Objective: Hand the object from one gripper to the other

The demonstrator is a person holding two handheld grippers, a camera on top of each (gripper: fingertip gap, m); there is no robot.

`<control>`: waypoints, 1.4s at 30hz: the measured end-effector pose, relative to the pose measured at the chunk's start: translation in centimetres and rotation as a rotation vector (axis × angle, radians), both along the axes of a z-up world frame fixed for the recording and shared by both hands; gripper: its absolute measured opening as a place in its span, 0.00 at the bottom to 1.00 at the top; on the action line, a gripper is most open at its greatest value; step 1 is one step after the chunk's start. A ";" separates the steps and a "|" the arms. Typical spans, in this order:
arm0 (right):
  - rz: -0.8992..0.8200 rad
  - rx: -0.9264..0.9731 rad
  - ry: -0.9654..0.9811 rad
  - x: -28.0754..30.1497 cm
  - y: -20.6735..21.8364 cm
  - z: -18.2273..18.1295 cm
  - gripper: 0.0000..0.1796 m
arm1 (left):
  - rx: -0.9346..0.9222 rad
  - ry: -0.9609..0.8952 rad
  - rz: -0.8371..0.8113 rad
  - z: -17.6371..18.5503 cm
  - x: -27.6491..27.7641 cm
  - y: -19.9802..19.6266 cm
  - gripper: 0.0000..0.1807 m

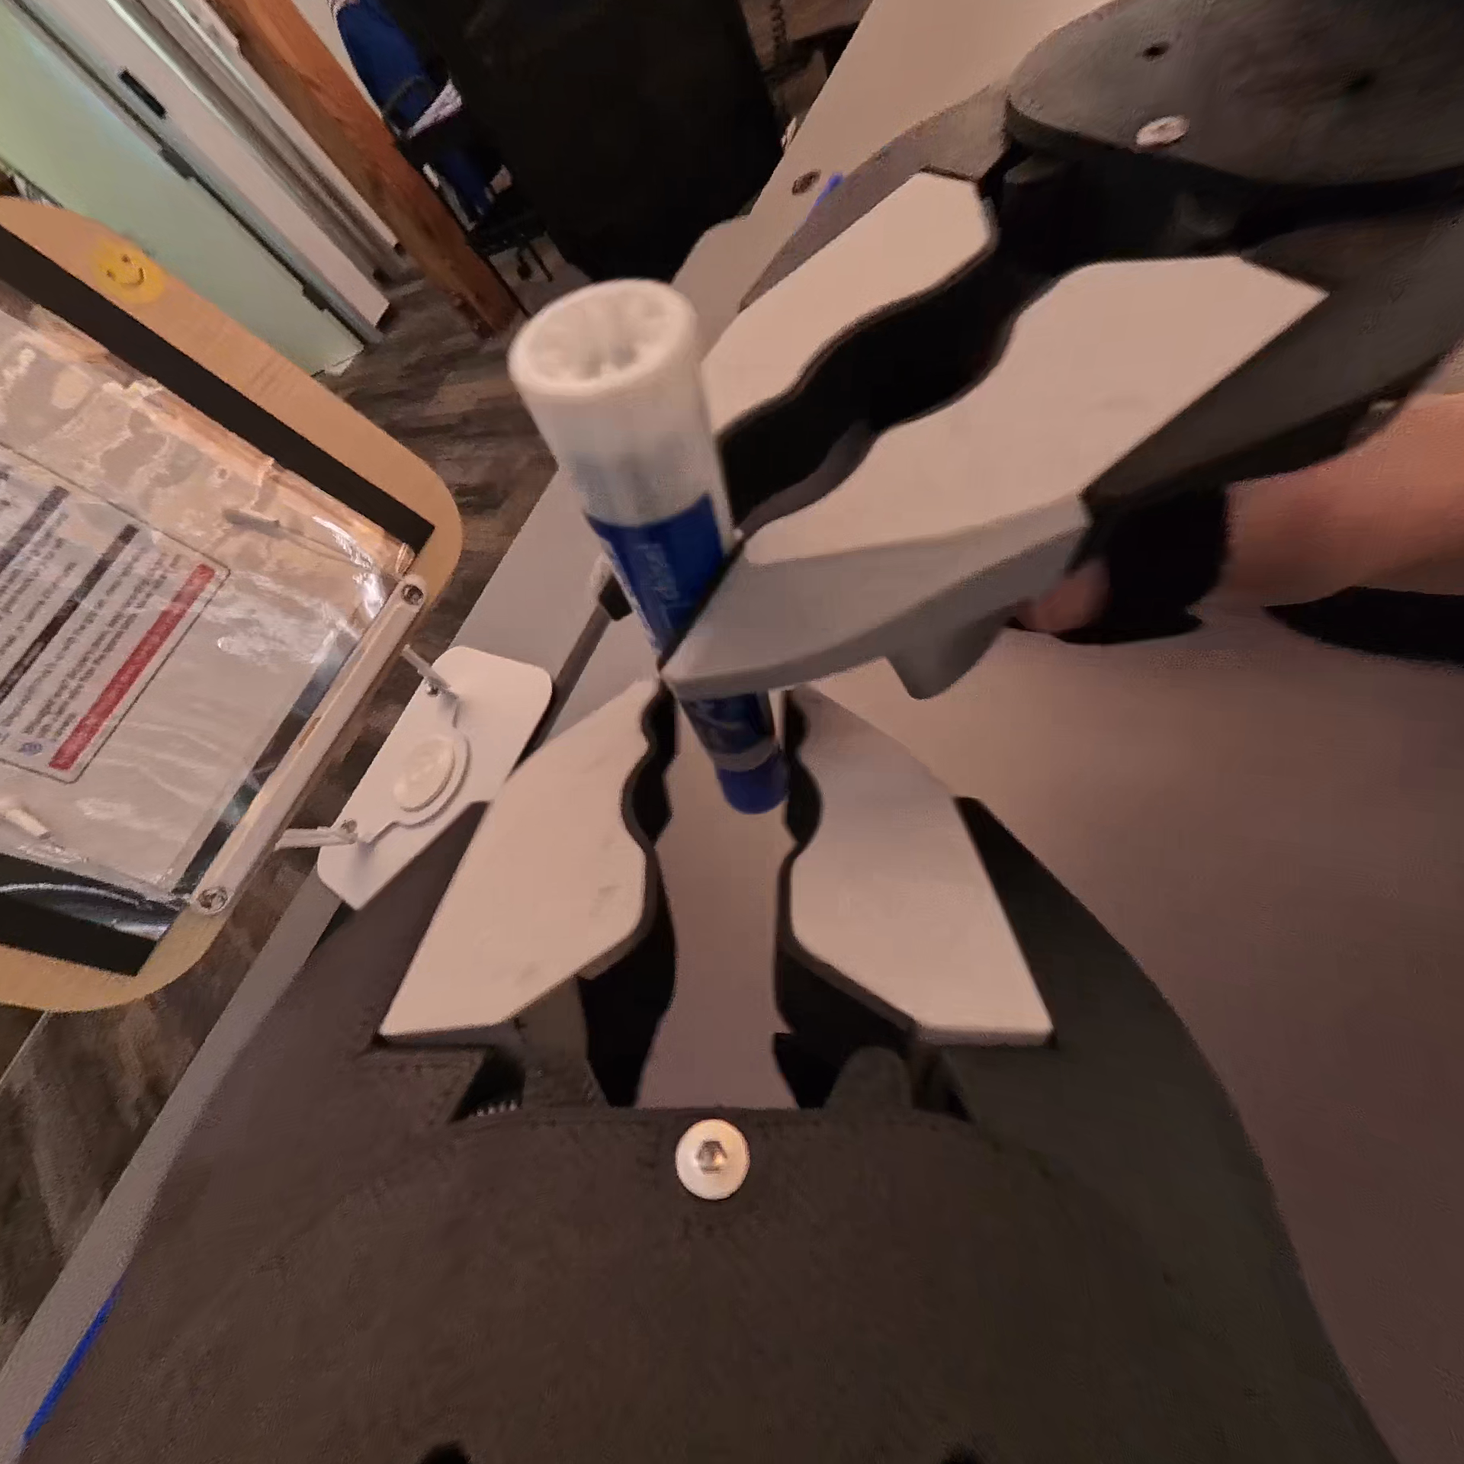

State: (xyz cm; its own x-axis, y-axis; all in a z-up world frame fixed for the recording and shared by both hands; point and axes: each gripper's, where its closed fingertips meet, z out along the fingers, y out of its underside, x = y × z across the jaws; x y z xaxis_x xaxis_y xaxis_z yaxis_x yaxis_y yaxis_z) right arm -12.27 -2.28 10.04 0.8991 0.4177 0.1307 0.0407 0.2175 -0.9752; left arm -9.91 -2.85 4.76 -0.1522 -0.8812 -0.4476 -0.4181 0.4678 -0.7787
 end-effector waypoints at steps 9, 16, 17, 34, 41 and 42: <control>0.432 -0.396 0.721 5.2 -0.3 -0.2 0.11 | 0.256 -0.106 -0.085 1.6 -0.3 -1.6 0.50; 0.699 -0.428 1.102 7.1 -0.8 0.4 0.12 | 0.394 -0.187 -0.091 1.2 1.4 -2.8 0.48; 0.723 -0.401 1.152 7.2 -0.8 0.7 0.11 | 0.403 -0.221 -0.088 1.5 1.6 -3.1 0.47; 0.839 -0.244 1.520 6.3 -0.8 1.9 0.11 | 0.541 -0.615 0.004 6.6 0.4 -4.4 0.11; 0.828 -0.238 1.526 6.4 -0.7 1.7 0.11 | 0.530 -0.606 0.039 6.8 0.4 -3.7 0.11; 0.823 -0.237 1.522 6.4 -0.7 1.7 0.11 | 0.531 -0.600 0.044 6.8 0.4 -3.6 0.11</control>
